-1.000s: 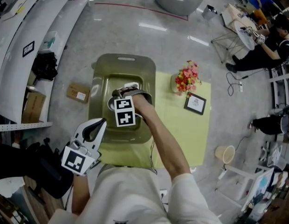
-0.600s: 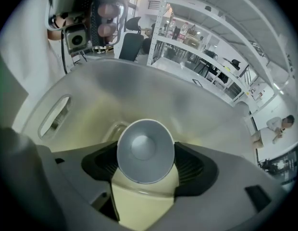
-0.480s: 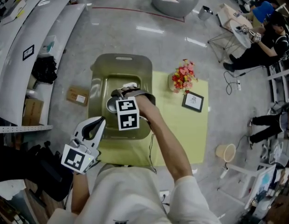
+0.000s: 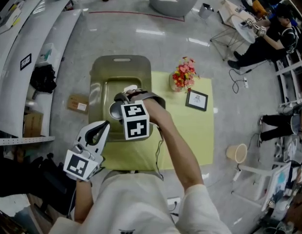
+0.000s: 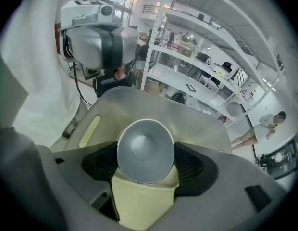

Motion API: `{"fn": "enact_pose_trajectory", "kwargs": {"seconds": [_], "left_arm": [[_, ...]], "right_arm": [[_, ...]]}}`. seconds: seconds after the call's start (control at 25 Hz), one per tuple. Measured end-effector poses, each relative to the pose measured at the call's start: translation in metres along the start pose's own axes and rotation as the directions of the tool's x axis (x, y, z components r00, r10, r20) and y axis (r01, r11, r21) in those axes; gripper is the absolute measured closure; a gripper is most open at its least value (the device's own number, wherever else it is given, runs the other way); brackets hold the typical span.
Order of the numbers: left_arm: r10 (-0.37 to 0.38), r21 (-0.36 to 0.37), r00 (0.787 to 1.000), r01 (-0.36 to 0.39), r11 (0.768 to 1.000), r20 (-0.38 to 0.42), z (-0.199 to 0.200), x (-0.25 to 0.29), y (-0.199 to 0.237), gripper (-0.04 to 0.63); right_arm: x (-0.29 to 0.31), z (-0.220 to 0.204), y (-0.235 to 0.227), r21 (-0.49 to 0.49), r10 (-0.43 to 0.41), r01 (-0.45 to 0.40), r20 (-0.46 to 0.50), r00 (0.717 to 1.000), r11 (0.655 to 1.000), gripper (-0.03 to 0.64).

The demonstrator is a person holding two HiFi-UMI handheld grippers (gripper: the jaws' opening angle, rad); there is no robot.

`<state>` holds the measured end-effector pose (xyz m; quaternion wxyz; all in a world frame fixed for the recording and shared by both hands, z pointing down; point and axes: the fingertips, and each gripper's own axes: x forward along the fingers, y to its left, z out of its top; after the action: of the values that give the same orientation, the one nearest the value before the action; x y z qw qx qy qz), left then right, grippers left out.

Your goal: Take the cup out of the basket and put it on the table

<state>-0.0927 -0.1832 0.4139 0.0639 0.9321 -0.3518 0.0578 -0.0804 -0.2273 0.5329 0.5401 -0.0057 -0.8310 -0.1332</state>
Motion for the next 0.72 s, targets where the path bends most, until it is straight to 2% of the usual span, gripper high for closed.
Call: {"fn": "enact_pose_trajectory", "kwargs": {"seconds": [0.72], "left_arm": [[-0.105, 0.032, 0.994, 0.104, 0.994, 0.02, 0.011, 0.014, -0.043, 0.584]], "right_arm": [[-0.084, -0.026, 0.022, 0.039, -0.084, 0.085, -0.03, 0.996, 0.996, 0.268]]}}
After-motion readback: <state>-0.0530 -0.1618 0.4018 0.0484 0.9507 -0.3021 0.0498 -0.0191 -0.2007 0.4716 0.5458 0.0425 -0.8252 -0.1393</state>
